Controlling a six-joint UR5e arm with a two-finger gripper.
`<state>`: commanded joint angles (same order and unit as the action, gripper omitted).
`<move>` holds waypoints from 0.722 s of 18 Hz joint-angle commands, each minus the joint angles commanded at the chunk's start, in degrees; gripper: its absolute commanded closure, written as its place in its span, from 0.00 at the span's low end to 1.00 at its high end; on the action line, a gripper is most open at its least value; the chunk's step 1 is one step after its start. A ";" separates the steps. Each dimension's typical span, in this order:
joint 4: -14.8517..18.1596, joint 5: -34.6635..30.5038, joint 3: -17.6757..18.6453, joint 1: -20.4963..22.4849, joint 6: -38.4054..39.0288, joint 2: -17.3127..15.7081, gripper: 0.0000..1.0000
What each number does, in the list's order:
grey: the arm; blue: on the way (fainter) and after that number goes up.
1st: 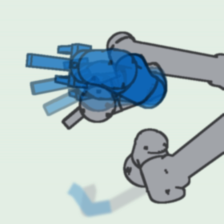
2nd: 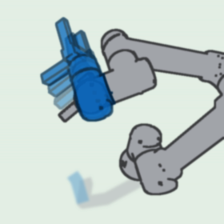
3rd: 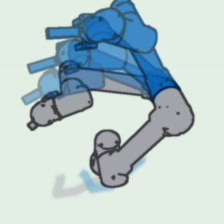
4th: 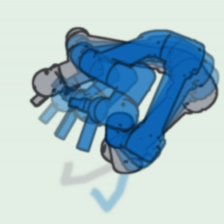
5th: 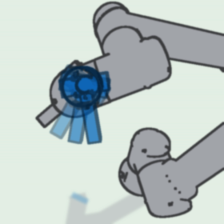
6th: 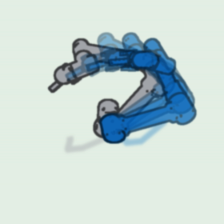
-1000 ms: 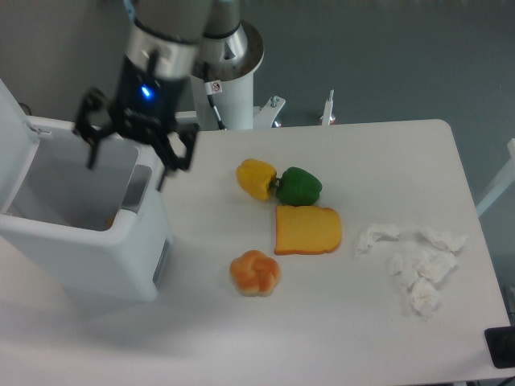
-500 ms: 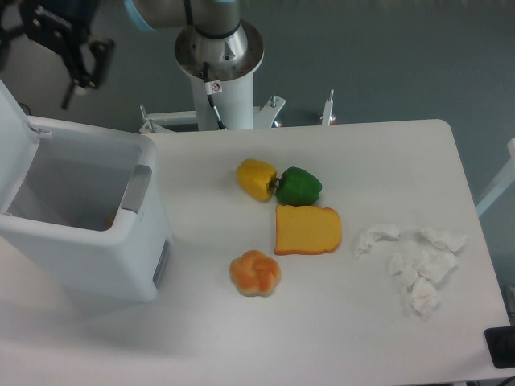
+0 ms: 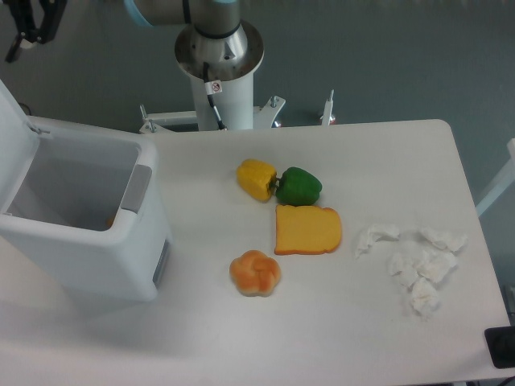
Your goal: Close the trash can
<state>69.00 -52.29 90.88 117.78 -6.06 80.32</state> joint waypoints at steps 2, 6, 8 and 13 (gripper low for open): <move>-0.18 -0.18 0.09 -0.44 0.00 0.88 0.00; -0.44 -4.12 0.00 -0.79 0.00 2.46 0.00; -0.62 -5.01 -0.18 -0.79 0.09 2.82 0.00; -0.79 -9.49 -0.79 -0.62 0.09 3.69 0.00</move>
<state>68.20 -61.78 90.09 117.16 -5.98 84.02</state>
